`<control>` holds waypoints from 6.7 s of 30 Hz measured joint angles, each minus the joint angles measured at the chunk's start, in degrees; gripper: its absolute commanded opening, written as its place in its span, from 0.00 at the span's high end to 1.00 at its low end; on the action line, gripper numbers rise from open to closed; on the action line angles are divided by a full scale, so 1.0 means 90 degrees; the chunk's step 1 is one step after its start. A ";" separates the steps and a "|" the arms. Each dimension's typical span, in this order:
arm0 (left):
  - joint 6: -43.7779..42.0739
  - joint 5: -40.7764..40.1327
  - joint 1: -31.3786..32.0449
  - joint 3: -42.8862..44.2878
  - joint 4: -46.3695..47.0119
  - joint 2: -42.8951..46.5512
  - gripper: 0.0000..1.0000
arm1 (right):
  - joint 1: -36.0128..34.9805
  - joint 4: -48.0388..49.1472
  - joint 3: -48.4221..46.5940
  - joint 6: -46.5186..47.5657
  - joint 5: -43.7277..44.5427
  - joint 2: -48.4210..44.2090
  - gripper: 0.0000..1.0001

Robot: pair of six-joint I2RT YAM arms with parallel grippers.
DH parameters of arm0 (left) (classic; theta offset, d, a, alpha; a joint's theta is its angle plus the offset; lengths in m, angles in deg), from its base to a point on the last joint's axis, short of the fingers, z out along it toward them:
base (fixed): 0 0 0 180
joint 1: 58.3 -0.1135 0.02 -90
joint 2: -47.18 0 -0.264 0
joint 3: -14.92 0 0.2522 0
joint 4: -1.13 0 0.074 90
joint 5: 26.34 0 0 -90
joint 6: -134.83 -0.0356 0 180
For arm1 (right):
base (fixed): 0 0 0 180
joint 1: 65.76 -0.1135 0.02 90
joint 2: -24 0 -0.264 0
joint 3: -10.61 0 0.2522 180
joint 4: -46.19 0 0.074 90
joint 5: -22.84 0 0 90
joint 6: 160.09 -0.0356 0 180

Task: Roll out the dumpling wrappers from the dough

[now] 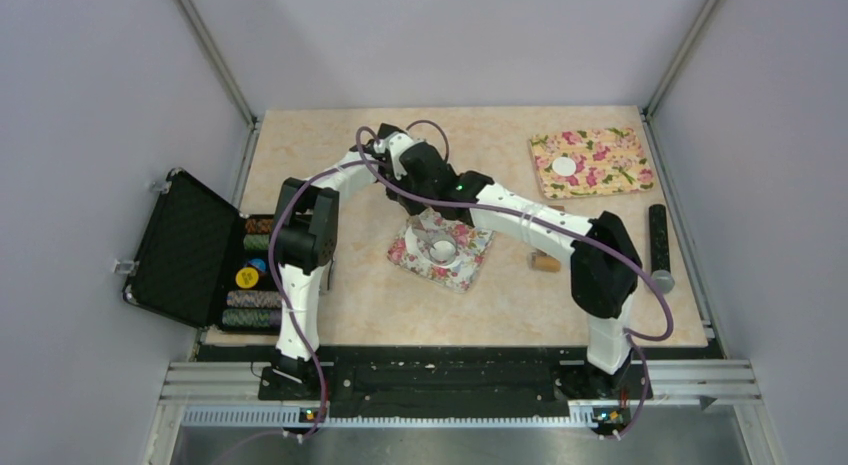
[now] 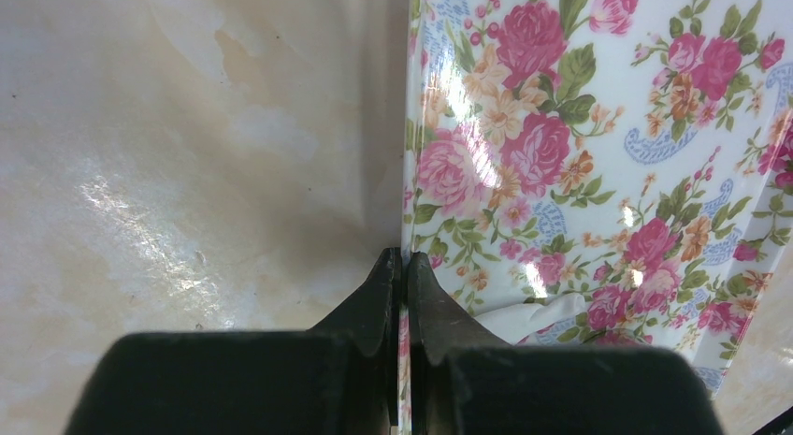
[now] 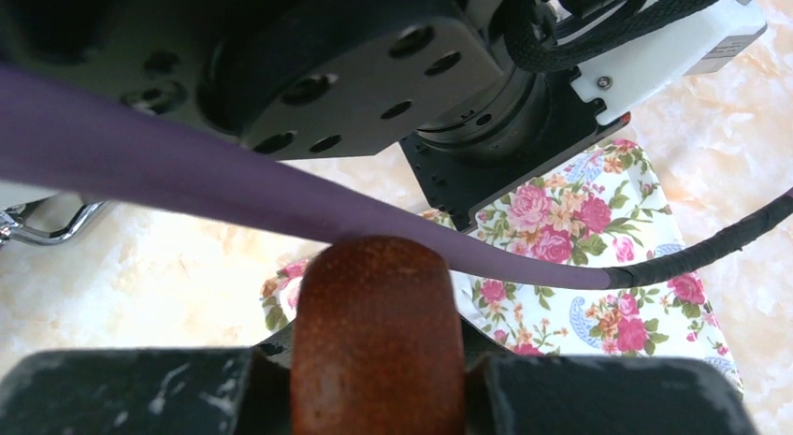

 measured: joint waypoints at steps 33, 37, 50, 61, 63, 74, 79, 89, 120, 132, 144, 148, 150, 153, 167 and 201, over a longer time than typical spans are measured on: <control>0.0032 0.0165 -0.0104 -0.0032 0.0032 0.0000 1.00 | 0.1372 0.0087 0.3920 0.2642 -0.1460 -0.3524 1.00; 0.0039 0.0202 -0.0119 -0.0036 0.0032 0.0000 1.00 | 0.1360 0.0418 0.3893 0.2657 -0.1627 -0.3274 1.00; 0.0053 0.0221 -0.0126 -0.0041 0.0032 0.0000 1.00 | 0.1132 0.0539 0.3072 0.2283 -0.2115 -0.2365 1.00; 0.0053 0.0223 -0.0129 -0.0041 0.0032 0.0000 1.00 | 0.1071 0.0243 0.3028 0.2157 -0.2339 -0.2273 1.00; 0.0053 0.0223 -0.0129 -0.0044 0.0032 0.0000 1.00 | 0.1059 0.0180 0.3028 0.2149 -0.2380 -0.2273 1.00; 0.0056 0.0228 -0.0134 -0.0044 0.0032 0.0000 1.00 | 0.1044 0.0121 0.3026 0.2147 -0.2550 -0.2273 1.00; 0.0056 0.0228 -0.0134 -0.0049 0.0034 0.0000 1.00 | 0.0991 0.0107 0.3026 0.2101 -0.2618 -0.2273 1.00; 0.0053 0.0253 -0.0146 -0.0051 0.0027 0.0000 1.00 | 0.0716 0.0034 0.3007 0.2108 -0.2628 -0.2273 1.00; 0.0148 0.0272 -0.0170 -0.0061 0.0029 0.0000 1.00 | 0.0340 -0.0680 0.2285 0.3140 -0.2433 -0.2358 1.00; 0.0148 0.0272 -0.0170 -0.0063 0.0029 0.0000 1.00 | 0.0330 -0.0665 0.2684 0.3461 -0.2356 -0.2392 1.00; 0.0148 0.0272 -0.0170 -0.0070 0.0034 0.0000 1.00 | 0.0155 -0.0153 0.3208 0.4063 -0.2319 -0.2463 1.00; 0.0148 0.0272 -0.0170 -0.0070 0.0034 0.0000 1.00 | 0.0107 -0.0253 0.3208 0.4427 -0.2412 -0.2477 1.00; 0.0148 0.0272 -0.0170 -0.0070 0.0034 0.0000 1.00 | 0.0092 -0.0364 0.3208 0.4573 -0.2492 -0.2497 1.00; 0.0148 0.0272 -0.0170 -0.0070 0.0034 0.0000 1.00 | 0.0058 -0.0517 0.3208 0.4743 -0.2572 -0.2540 1.00; 0.0148 0.0272 -0.0170 -0.0070 0.0034 0.0000 1.00 | -0.0170 -0.0794 0.3062 0.5124 -0.2531 -0.2557 1.00; 0.0148 0.0274 -0.0170 -0.0070 0.0034 0.0000 1.00 | -0.0279 -0.0782 0.2885 0.5440 -0.2348 -0.2271 1.00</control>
